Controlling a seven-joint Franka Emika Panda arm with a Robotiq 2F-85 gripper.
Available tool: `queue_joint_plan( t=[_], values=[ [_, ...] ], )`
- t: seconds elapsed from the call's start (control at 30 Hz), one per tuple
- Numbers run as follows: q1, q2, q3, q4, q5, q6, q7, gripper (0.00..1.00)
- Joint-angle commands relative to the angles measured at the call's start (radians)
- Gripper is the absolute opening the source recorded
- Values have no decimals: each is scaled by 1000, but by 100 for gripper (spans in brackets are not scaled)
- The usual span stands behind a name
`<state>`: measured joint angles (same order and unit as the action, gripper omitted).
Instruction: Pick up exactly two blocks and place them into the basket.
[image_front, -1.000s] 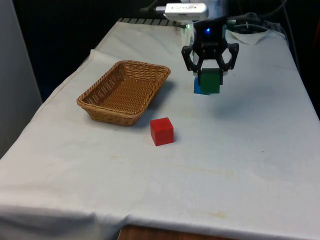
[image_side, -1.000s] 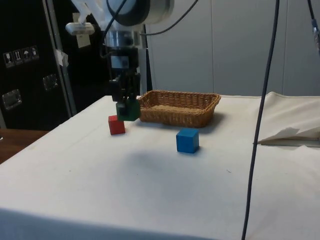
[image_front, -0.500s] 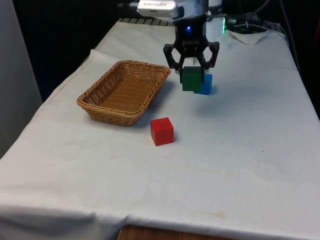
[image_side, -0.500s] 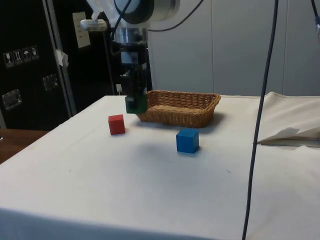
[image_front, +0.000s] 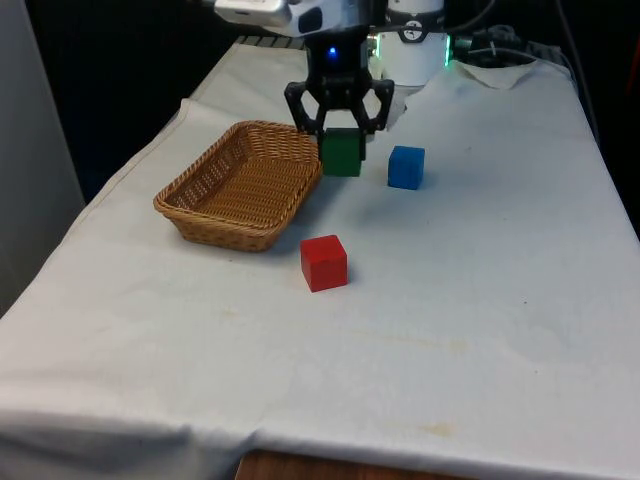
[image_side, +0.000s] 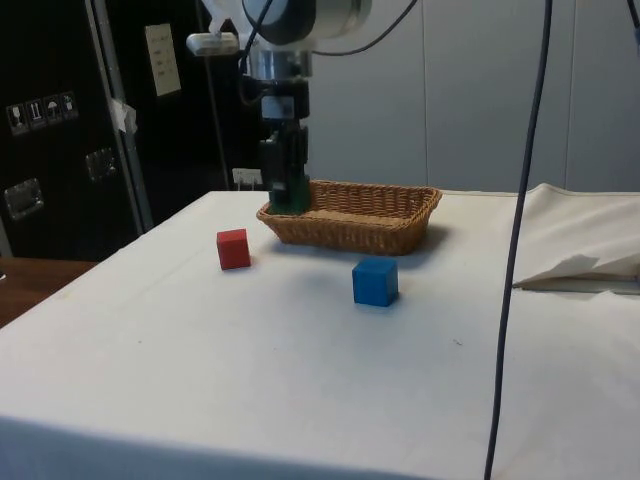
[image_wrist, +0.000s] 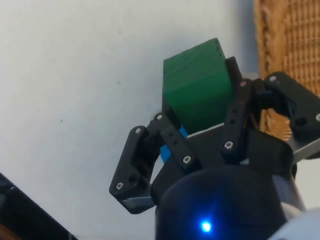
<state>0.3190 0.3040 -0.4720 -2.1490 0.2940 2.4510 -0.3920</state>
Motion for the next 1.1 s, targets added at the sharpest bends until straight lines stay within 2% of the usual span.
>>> queue_joint_plan(
  t=[0.0, 0.03, 0.07, 0.27, 0.3, 0.37, 0.57, 0.6, 0.63, 0.67, 0.87, 0.9, 0.93, 1.07],
  values=[
    [-1, 0, -5, 0, 1, 0, -8, 0],
    [-12, 0, -5, 2, 12, 0, -31, 0],
    [-14, 3, -15, 4, 14, 0, -45, 0],
    [-17, 16, -40, 9, 28, 4, -90, 0],
    [-9, 13, -47, 5, 17, 3, -80, 0],
    [-21, 28, -46, 14, 35, 8, -111, 0],
    [-30, 63, -62, 32, 61, 17, -161, 0],
    [-33, 76, -70, 39, 75, 21, -185, 0],
    [-20, 72, -76, 34, 60, 16, -164, 0],
    [-35, 83, -73, 42, 81, 23, -195, 0],
    [-40, 117, -100, 59, 117, 29, -257, 0],
    [-30, 120, -111, 58, 113, 24, -252, 0],
    [-42, 126, -108, 64, 128, 30, -277, 0],
    [-47, 142, -125, 74, 144, 29, -311, 0]
  ],
)
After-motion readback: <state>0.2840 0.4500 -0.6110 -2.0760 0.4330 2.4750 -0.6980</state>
